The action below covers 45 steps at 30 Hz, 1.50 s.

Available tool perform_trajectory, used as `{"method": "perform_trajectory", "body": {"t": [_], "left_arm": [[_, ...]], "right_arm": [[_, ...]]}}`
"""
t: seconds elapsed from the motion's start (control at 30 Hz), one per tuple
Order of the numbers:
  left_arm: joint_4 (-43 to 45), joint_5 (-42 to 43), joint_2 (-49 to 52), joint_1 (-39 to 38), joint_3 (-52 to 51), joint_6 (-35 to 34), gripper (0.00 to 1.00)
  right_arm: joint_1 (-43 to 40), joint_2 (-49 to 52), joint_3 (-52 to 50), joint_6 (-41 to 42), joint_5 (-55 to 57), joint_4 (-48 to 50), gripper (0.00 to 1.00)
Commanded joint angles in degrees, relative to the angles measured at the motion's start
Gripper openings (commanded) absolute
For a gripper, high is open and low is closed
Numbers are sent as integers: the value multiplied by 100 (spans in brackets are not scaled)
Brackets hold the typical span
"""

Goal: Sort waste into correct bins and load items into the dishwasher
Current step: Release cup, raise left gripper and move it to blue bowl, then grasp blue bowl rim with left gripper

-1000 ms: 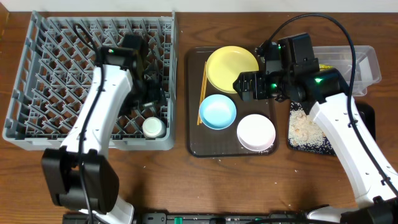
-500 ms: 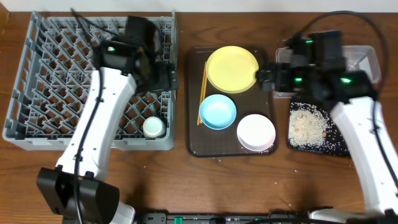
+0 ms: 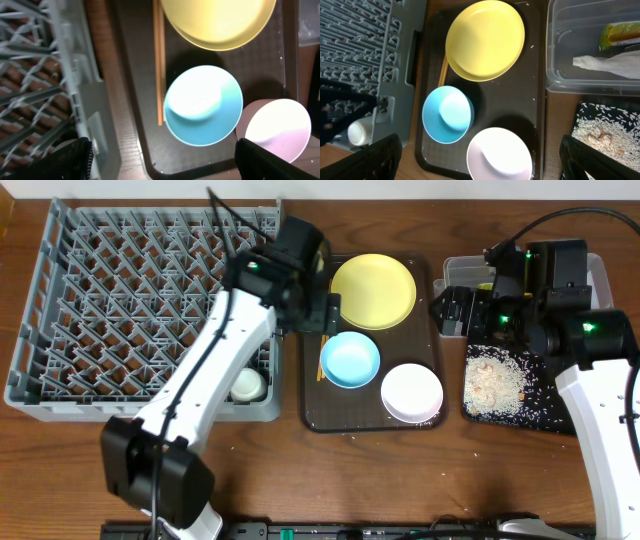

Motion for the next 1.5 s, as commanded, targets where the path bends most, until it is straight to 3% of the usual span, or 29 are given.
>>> {"method": "perform_trajectory", "body": {"t": [0.0,0.3,0.57,0.7,0.87,1.27,1.47], "left_arm": [[197,11,278,-63,72,96,91],[1126,13,962,-114,72,-293,90],[409,249,1025,-177,72,-339,83],[63,245,1027,-188,57,24,80],[197,243,1049,-188,-197,535,75],[542,251,1624,-188,-332,592,62],[503,251,1777,-267,-337,592,60]], "right_arm": [[-35,7,28,-114,-9,-11,98],[-35,7,24,-114,-7,-26,98],[-35,7,22,-114,55,-85,97],[-31,7,20,-114,52,-92,97],[-31,7,20,-114,52,-96,97],[-31,7,20,-114,76,-125,97],[-31,7,20,-114,203,-122,98]]}}
